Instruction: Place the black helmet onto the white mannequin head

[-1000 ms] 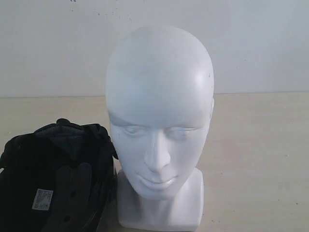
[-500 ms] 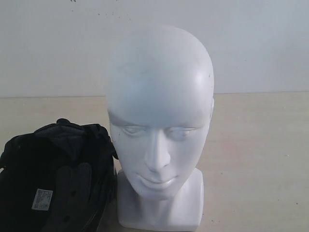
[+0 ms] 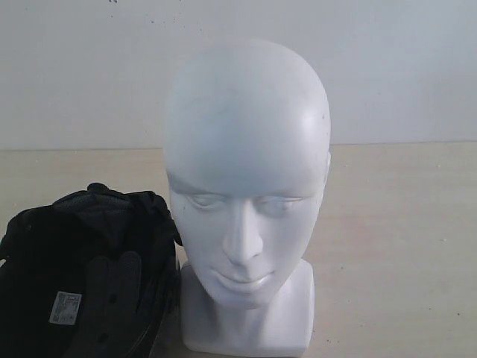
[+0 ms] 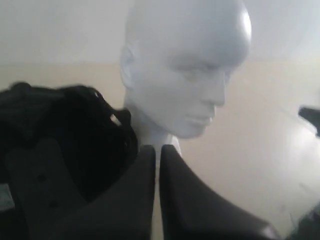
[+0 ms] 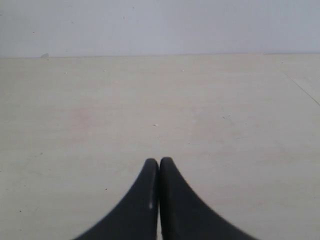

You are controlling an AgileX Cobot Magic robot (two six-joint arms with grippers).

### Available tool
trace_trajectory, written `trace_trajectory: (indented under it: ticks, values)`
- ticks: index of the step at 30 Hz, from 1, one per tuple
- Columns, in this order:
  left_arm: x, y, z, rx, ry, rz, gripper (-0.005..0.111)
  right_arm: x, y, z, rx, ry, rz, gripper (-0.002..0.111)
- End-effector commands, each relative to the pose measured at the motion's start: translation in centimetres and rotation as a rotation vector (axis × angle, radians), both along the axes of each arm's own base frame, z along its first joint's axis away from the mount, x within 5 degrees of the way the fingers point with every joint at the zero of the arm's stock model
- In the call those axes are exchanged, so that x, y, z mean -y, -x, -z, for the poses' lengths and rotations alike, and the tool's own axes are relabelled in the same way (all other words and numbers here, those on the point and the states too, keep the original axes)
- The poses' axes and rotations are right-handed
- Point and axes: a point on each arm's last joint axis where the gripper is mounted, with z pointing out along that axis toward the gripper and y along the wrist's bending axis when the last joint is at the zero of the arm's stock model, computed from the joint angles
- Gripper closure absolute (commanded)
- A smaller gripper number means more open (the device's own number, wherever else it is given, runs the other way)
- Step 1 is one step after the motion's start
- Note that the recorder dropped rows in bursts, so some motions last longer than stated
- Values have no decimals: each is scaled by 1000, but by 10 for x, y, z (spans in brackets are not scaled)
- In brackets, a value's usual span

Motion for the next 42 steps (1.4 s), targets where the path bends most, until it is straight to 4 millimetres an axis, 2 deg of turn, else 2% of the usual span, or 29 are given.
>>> trace_trajectory:
  ticks: [1,5,9,16,30,37,42]
  values:
    - [3,-13,-9,-148,-132,111,102,0,0,0,7,0,-3,109]
    - [2,-24,-19,-190,-239,168,102,0,0,0,7,0,-3,109]
    - [0,-27,-26,-247,-310,211,102,0,0,0,7,0,-3,109]
    - [1,-33,-32,-175,-267,181,102,0,0,0,7,0,-3,109]
    - [1,-30,-32,-180,-260,176,102,0,0,0,7,0,-3,109]
    - [-4,-13,-35,-60,-106,-13,102,0,0,0,7,0,-3,109]
    - [-13,-3,-26,-11,-49,-148,102,0,0,0,7,0,-3,109]
